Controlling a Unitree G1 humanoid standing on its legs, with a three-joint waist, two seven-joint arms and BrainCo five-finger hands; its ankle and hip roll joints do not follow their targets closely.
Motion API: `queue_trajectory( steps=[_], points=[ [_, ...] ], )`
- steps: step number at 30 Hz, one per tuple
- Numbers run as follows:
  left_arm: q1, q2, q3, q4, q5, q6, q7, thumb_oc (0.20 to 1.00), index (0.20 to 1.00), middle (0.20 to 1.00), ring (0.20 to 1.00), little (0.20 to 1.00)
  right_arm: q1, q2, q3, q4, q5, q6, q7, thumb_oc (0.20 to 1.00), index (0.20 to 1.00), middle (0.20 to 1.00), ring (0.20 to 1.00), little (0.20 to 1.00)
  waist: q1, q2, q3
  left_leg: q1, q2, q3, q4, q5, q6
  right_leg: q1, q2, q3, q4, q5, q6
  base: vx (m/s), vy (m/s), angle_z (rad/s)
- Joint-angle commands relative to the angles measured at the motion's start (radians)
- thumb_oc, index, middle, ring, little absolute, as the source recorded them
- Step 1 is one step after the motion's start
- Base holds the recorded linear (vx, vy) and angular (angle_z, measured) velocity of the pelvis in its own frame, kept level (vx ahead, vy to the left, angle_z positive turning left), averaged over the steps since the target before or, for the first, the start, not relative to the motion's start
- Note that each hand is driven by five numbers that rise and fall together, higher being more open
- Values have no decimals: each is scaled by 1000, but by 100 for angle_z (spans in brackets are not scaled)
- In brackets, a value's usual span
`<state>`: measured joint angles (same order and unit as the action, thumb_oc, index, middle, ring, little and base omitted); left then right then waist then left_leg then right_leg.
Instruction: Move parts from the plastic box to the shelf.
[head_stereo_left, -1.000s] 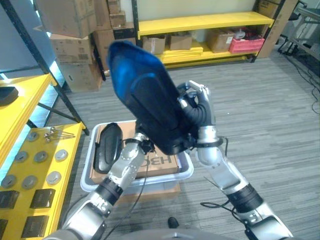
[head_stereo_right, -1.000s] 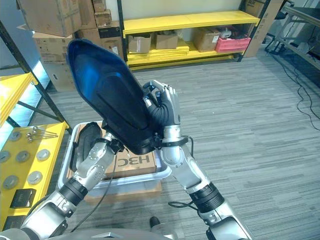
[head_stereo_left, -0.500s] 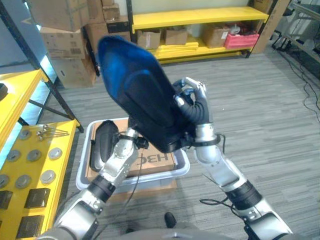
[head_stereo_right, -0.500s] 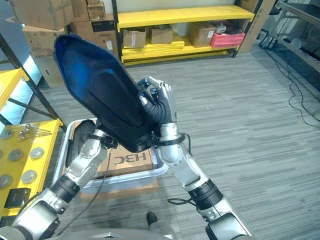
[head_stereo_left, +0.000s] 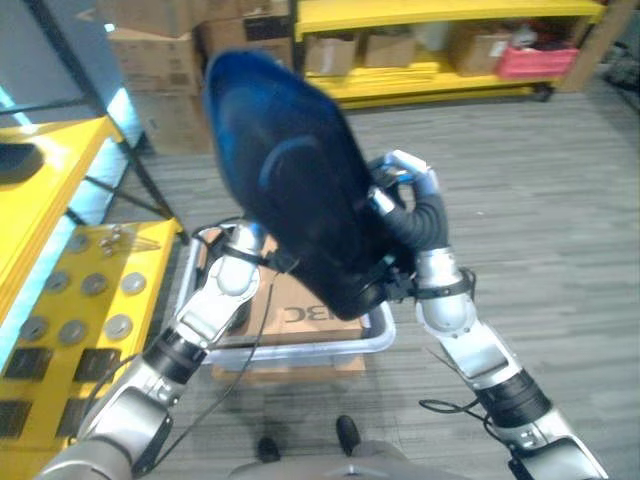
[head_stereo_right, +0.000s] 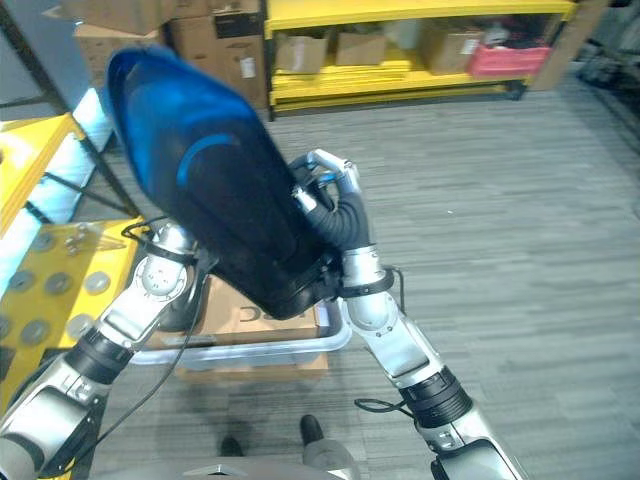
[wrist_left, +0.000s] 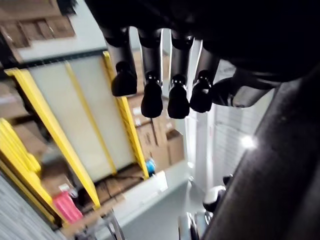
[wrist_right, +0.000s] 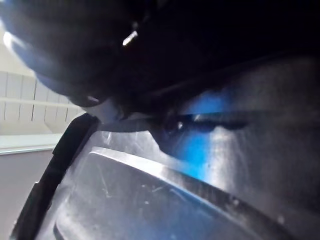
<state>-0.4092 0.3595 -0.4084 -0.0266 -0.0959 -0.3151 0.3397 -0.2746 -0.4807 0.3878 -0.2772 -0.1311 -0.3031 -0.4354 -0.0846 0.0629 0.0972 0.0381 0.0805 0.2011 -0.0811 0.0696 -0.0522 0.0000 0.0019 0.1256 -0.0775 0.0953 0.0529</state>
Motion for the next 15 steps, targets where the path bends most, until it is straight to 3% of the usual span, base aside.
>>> queue_trajectory(
  steps=[1,3,4,5,6,7,9,11,14,15],
  points=[
    [40,78,101,-84,4,-52,26,200,200,200,200,200,-64,51,-18,-52,151,-99,91,200,200,200,200,200,99,-23,11,32,113,-35,122,-123,-90,-27,-34,-94,227,-292,60,-43,-127,67],
    [91,87,131,-105,3,-52,23,200,200,200,200,200,-63,58,-11,-47,174,-105,111,200,200,200,200,200,118,-25,17,13,111,-70,124,-115,-97,-22,-41,-127,226,-297,55,-43,-57,123],
    [175,84,184,-125,1,-58,24,200,200,200,200,200,-75,61,-3,0,221,-100,140,200,200,200,200,200,159,-32,35,-47,118,-88,141,-93,-107,5,-79,-231,225,-322,48,-47,-27,196],
    [176,85,186,-127,1,-57,24,200,200,200,200,200,-77,62,-2,2,221,-101,140,200,200,200,200,200,153,-32,32,-54,118,-93,141,-88,-107,3,-79,-236,221,-318,48,-18,-9,214],
    [218,85,214,-137,4,-62,21,200,200,200,200,200,-84,53,-5,25,224,-95,152,200,200,200,200,200,167,-35,35,-67,137,-21,146,-80,-101,33,-107,-316,220,-330,48,22,17,103],
    [218,85,214,-137,4,-62,21,200,200,200,200,200,-84,53,-5,25,224,-95,152,200,200,200,200,200,167,-35,35,-67,137,-21,146,-80,-101,33,-107,-316,220,-330,48,32,36,245],
    [251,86,235,-150,6,-62,15,200,200,200,200,200,-70,52,-12,32,234,-92,163,200,200,200,200,200,172,-31,26,-82,156,53,135,-60,-101,59,-125,-385,204,-322,55,53,64,279],
    [289,98,258,-159,17,-64,7,200,200,200,200,200,-41,58,-28,35,244,-85,176,200,200,200,200,200,191,-24,14,-84,158,109,123,-54,-106,101,-159,-467,181,-314,73,147,156,142],
    [301,107,274,-168,29,-65,13,200,200,200,200,200,-34,68,-26,36,257,-86,183,200,200,200,200,200,198,-25,9,-86,147,104,121,-57,-105,114,-174,-488,171,-309,83,127,178,139],
    [315,123,297,-185,60,-66,34,200,200,200,200,200,-36,90,-16,39,268,-84,192,200,200,200,200,200,219,-32,2,-93,116,84,129,-75,-95,136,-206,-503,157,-296,99,169,255,88]
  ],
)
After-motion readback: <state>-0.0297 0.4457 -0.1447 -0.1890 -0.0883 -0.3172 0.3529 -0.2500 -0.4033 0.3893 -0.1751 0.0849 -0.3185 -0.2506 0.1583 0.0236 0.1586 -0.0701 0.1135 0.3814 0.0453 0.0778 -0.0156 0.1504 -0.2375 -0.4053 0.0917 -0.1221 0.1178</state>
